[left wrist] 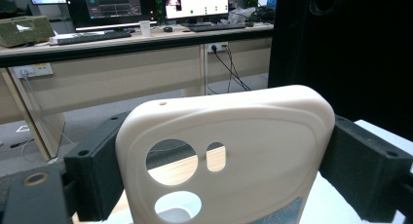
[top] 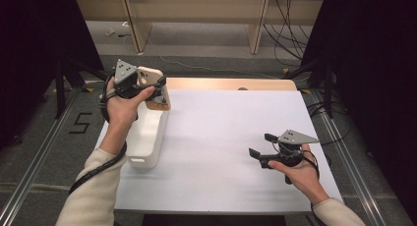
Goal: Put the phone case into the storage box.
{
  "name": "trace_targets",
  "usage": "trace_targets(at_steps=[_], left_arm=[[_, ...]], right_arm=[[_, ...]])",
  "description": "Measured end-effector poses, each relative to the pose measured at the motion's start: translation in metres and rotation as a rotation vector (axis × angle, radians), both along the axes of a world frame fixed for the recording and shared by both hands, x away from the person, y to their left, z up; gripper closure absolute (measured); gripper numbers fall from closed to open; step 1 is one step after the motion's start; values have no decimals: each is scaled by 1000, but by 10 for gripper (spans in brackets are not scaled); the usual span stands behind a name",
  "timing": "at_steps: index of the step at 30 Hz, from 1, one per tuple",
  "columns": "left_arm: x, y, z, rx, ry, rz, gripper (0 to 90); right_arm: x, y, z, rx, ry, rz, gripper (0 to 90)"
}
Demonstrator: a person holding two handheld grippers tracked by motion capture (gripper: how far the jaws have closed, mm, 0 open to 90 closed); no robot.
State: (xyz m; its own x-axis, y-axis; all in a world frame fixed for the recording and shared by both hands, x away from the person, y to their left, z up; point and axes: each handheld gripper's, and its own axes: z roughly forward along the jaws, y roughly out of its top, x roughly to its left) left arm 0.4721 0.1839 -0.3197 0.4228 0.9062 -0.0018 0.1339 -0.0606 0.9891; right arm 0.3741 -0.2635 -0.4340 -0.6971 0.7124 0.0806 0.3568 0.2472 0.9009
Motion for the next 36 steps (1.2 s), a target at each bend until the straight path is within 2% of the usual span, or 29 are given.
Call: trace_targets(at_steps=[36], left_arm=[[14, 7, 2, 25, 0, 24, 115]], right_arm=[[1, -2, 0, 0, 2, -9, 154]])
